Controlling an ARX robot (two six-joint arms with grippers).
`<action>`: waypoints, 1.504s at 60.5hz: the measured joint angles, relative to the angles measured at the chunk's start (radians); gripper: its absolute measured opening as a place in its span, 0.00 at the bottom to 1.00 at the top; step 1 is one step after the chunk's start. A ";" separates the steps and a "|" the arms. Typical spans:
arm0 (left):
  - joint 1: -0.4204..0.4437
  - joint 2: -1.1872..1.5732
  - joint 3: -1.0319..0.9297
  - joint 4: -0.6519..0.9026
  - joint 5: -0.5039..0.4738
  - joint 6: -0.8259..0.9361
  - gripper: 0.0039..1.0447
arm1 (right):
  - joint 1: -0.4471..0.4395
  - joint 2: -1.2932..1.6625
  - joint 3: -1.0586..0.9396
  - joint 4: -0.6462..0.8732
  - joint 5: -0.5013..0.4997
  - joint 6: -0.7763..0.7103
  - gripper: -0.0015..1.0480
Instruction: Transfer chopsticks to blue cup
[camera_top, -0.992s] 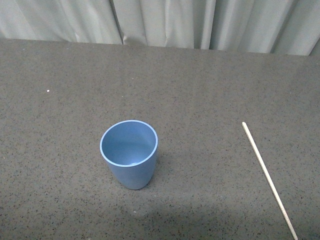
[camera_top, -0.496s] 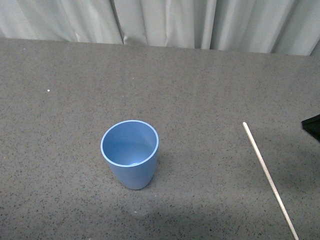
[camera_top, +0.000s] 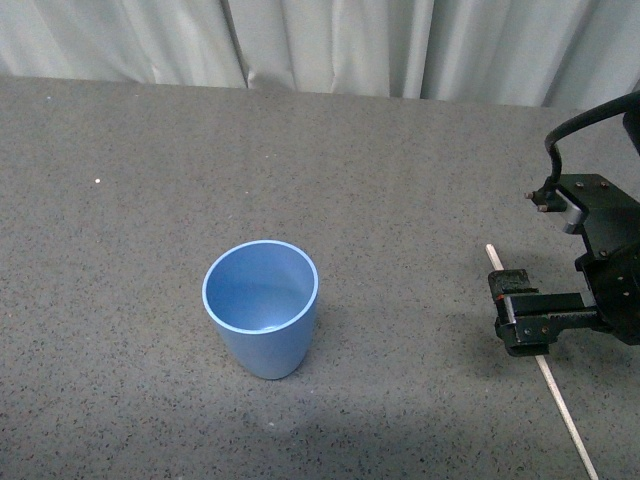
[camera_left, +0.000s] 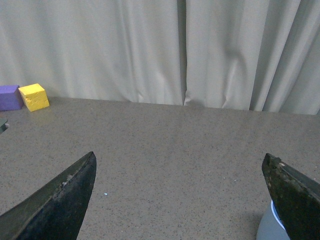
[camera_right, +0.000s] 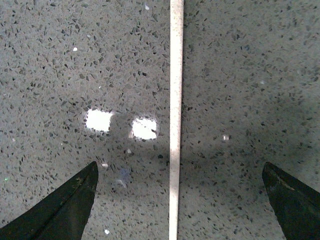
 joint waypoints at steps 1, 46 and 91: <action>0.000 0.000 0.000 0.000 0.000 0.000 0.94 | 0.000 0.005 0.003 0.000 0.000 0.002 0.91; 0.000 0.000 0.000 0.000 0.000 0.000 0.94 | -0.002 0.121 0.100 -0.042 0.045 0.017 0.14; 0.000 0.000 0.000 0.000 0.000 0.000 0.94 | 0.144 -0.240 -0.140 0.821 -0.420 -0.058 0.01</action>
